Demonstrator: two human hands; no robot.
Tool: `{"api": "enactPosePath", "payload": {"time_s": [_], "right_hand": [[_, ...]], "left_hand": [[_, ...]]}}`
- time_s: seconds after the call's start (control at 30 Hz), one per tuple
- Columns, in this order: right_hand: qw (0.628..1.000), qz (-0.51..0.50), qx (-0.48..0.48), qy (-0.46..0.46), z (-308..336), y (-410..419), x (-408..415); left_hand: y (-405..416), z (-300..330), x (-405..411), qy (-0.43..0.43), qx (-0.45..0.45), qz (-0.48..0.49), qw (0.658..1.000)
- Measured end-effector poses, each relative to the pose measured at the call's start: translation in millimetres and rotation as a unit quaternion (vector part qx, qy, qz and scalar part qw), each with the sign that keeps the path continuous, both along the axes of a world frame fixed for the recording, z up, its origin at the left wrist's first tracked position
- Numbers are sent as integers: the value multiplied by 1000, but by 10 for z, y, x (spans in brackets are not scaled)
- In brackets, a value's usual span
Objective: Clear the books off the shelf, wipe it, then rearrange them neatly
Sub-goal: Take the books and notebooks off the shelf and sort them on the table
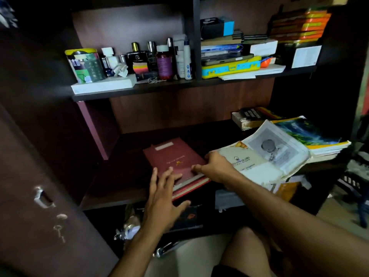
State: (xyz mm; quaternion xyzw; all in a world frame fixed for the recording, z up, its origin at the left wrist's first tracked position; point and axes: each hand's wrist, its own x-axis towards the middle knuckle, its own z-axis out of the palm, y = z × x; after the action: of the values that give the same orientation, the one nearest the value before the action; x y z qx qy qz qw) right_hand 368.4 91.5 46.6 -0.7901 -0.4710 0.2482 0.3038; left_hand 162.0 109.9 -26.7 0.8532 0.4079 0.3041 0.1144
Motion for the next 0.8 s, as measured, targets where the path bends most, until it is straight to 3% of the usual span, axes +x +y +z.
{"api": "enactPosePath", "payload": {"time_s": [0.1,0.23,0.33,0.4,0.5,0.63,0.73,0.8], "right_hand": [[999,19,-1,39,-169,-223,-354],[977,0,8,211,-128,-693,-688],[898,-11,6,440,231,-1121,-664],[858,-43,80,506,512,-1517,-518],[843,-73,201,493,811,-2245,-226],[842,-136,339,397,1097,-3556,213],[825,-201,413,329,1126,-4516,487],[805,-257,439,306,1093,-5064,613]], "left_hand": [[-314,-57,-356,22,36,73,996],[-599,-43,-700,-19,123,53,991],[-770,233,-597,-85,147,-8,986],[-980,500,-326,-131,159,-66,976],[-1393,907,147,-172,207,-160,950],[-2106,1282,1050,-226,192,-321,900],[-2824,1405,1717,-240,119,-460,847],[-3276,1409,2055,-238,17,-534,812]]}}
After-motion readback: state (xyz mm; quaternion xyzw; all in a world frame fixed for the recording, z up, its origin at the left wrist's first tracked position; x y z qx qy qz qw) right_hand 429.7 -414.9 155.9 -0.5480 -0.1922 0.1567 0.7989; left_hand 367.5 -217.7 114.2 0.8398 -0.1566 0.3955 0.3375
